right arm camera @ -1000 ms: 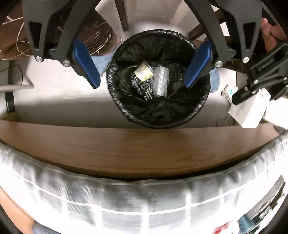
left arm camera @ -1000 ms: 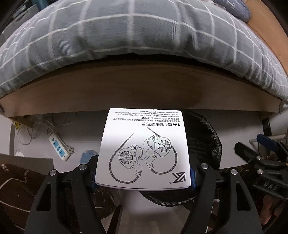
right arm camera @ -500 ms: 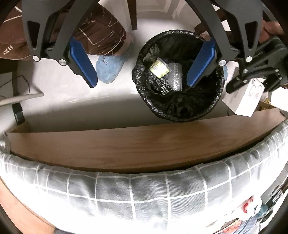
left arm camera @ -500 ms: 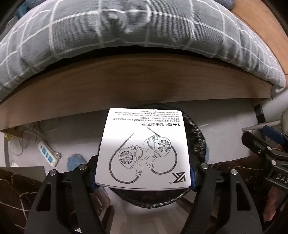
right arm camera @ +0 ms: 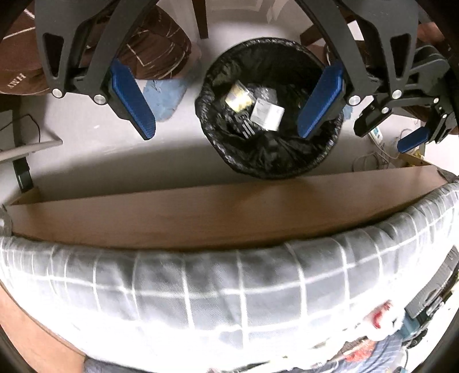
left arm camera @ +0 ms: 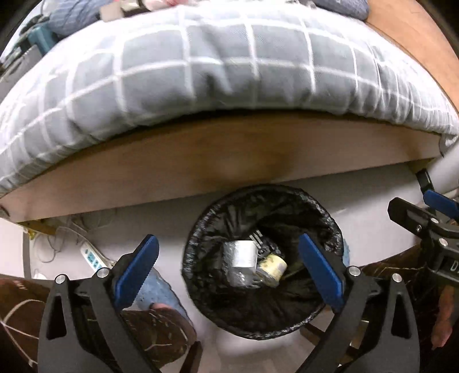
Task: Collect trash
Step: 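Move both tools back over the bed toward the remaining trash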
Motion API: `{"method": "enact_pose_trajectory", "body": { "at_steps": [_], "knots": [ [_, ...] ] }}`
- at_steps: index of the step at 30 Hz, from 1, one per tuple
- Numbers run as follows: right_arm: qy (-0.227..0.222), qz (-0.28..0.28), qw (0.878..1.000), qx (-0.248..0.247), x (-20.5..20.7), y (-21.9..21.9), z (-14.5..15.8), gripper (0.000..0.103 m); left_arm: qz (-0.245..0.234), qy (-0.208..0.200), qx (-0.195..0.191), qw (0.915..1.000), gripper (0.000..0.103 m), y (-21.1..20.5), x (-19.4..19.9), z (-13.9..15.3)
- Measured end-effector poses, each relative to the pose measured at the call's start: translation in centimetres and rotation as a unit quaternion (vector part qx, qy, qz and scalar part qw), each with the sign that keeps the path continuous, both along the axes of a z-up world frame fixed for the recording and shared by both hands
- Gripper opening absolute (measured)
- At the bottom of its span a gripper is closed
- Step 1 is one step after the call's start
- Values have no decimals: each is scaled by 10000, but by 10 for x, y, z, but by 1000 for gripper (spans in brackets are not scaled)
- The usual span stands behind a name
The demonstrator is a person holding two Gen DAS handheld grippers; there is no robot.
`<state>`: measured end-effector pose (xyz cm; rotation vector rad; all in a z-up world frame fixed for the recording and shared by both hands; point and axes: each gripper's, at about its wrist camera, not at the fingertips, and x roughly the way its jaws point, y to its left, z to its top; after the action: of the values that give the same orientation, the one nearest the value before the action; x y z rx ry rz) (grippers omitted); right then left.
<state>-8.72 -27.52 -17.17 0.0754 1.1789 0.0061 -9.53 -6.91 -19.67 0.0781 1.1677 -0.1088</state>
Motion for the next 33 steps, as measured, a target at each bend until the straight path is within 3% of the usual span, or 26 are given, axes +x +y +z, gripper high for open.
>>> {"method": "enact_pose_trajectory", "body": {
  "at_steps": [5,15,26,33],
  "knots": [
    [-286,109,9995,-1,4,13,20,95,140,-217,115,9996,97,20,-4,20],
    [-975,269,9947,-163,15,24,72,95,409,-676,-95,9968,97,41,0,76],
    [-1303,366,9906,-212,44,28,105,95,610,-1139,-139,9915,97,55,33,131],
    [-1419,369,9890,-181,69,29,121,95,688,-1263,-234,9893,97,56,54,148]
  ]
}}
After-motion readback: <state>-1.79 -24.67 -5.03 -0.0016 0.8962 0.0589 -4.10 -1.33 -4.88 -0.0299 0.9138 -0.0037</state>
